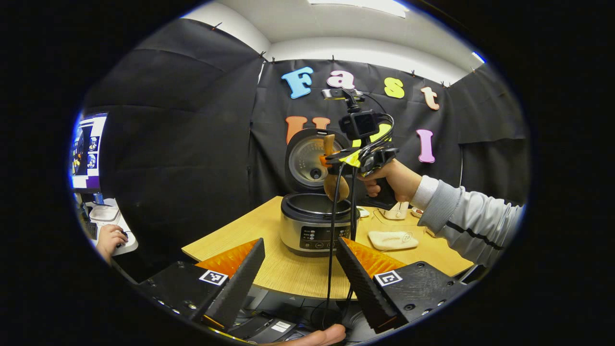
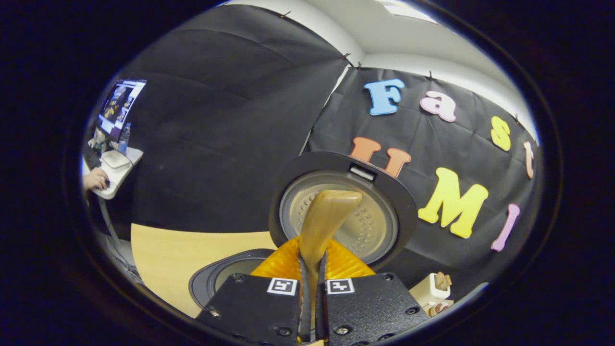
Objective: Close the left gripper, press the button to open the rice cooker; take a wooden spoon from the chopstick holder with the right hand, scoop a spoonful of rice and pour it into the rice cooker, then put the wooden spoon back into the chopstick holder.
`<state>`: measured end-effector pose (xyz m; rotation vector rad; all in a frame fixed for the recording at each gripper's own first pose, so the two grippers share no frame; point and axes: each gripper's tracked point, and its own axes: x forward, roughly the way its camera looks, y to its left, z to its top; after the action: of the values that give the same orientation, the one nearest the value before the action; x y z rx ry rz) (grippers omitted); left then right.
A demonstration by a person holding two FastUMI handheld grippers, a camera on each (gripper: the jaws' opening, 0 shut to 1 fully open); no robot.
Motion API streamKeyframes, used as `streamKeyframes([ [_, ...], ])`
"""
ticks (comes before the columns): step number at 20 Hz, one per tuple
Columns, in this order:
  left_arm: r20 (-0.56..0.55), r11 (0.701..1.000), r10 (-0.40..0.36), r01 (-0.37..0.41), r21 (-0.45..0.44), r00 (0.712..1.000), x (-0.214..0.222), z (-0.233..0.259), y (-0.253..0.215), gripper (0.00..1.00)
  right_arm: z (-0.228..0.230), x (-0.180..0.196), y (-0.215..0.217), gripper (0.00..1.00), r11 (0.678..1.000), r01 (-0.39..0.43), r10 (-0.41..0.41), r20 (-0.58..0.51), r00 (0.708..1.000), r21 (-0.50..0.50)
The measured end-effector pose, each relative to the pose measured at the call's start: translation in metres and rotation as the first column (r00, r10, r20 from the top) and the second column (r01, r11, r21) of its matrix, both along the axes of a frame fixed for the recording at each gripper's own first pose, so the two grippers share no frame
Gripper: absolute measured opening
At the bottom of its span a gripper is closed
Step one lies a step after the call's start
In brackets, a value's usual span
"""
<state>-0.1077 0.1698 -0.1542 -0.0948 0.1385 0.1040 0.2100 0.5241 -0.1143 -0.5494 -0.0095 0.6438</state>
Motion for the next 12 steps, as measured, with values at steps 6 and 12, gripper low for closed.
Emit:
streamKeyframes([
  [6, 0.015, 1.0, -0.003, 0.003, 0.003, 1.0, -0.001, 0.007, -0.003, 0.95, 0.021, -0.007, -0.008, 0.09, 0.998, 0.006, -0.007, 0.014, 1.0, 0.07],
  [12, 0.035, 1.0, 0.001, 0.0, -0.004, 0.999, -0.001, 0.024, -0.013, 0.96, 0.071, -0.019, -0.064, 0.1, 0.926, 0.089, -0.079, -0.041, 0.996, 0.367],
])
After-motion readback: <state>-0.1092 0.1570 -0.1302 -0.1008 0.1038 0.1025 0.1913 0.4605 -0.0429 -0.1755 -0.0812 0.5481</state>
